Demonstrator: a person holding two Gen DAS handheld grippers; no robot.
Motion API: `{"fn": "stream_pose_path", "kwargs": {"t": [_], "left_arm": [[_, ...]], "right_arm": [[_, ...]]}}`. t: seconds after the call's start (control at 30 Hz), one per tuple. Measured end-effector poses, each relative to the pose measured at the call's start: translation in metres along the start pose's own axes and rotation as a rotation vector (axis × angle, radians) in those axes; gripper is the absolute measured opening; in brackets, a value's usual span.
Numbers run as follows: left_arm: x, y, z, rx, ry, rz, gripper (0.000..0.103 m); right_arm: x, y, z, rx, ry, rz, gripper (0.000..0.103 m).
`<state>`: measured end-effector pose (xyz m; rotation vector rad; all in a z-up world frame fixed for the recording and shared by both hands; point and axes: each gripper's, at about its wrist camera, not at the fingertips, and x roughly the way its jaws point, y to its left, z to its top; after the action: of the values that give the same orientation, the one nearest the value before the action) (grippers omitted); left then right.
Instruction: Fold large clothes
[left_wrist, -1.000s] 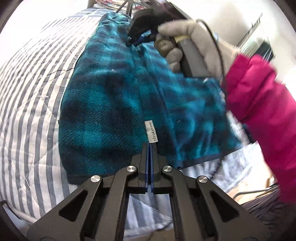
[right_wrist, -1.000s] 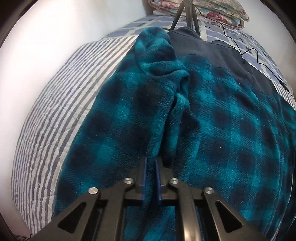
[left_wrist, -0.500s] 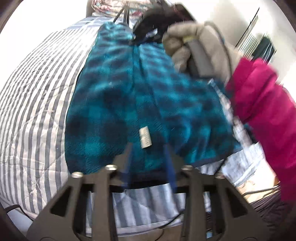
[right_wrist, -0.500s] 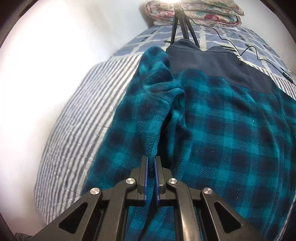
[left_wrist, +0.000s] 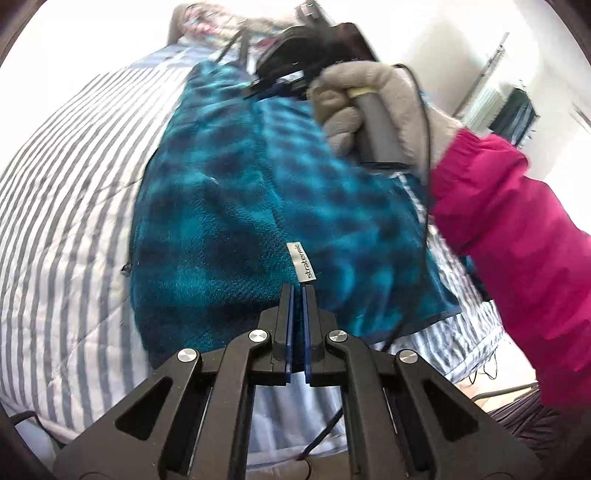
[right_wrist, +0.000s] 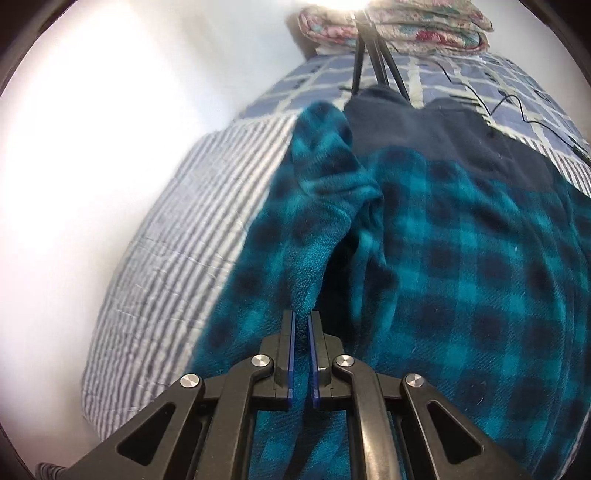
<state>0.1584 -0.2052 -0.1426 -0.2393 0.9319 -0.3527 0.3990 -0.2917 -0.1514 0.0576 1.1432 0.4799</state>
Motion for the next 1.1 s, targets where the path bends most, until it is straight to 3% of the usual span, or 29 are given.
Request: {"fn": "stream_pose_path", "kwargs": {"t": [0.1, 0.3, 0.4, 0.47, 0.57, 0.63, 0.7, 0.77, 0.87, 0.9, 1.03, 1.1], "left_arm": [[0.018, -0.005, -0.008, 0.008, 0.036, -0.010, 0.001], [0.047, -0.008, -0.019, 0.063, 0.109, -0.006, 0.001], [0.036, -0.009, -0.018, 0.070, 0.116, -0.023, 0.002], [0.027, -0.007, -0.015, 0.069, 0.114, -0.040, 0.003], [-0.002, -0.002, -0.015, 0.037, 0.086, -0.090, 0.016], [-0.019, 0.001, -0.013, 0.030, 0.052, -0.096, 0.018], [-0.026, 0.003, -0.009, 0.016, 0.019, -0.082, 0.018], [-0.029, 0.012, -0.001, 0.001, -0.020, -0.018, 0.018], [-0.015, 0.030, 0.004, -0.031, -0.025, 0.070, 0.018], [-0.010, 0.038, 0.006, -0.012, -0.047, 0.055, 0.018], [0.018, 0.060, -0.007, -0.048, 0.047, 0.104, 0.018], [0.029, 0.068, -0.015, -0.075, 0.087, 0.094, 0.018]], "right_arm": [[0.001, -0.016, -0.002, 0.050, -0.011, 0.018, 0.004], [0.034, -0.040, -0.021, 0.075, 0.042, -0.051, 0.003], [0.035, -0.035, -0.022, 0.048, 0.038, -0.078, 0.005], [0.025, -0.028, -0.019, 0.014, 0.032, -0.105, 0.016], [-0.001, -0.012, -0.018, -0.064, -0.027, -0.149, 0.020], [-0.015, 0.003, -0.022, -0.119, -0.054, -0.108, 0.021], [-0.025, 0.020, -0.028, -0.177, -0.088, -0.062, 0.022], [-0.021, 0.035, -0.036, -0.232, -0.087, -0.039, 0.022], [-0.002, 0.044, -0.046, -0.279, -0.065, -0.075, 0.023], [0.004, 0.043, -0.049, -0.276, -0.063, -0.084, 0.023], [0.027, 0.019, -0.055, -0.261, -0.034, -0.160, 0.020], [0.034, 0.008, -0.056, -0.258, -0.007, -0.147, 0.017]]}}
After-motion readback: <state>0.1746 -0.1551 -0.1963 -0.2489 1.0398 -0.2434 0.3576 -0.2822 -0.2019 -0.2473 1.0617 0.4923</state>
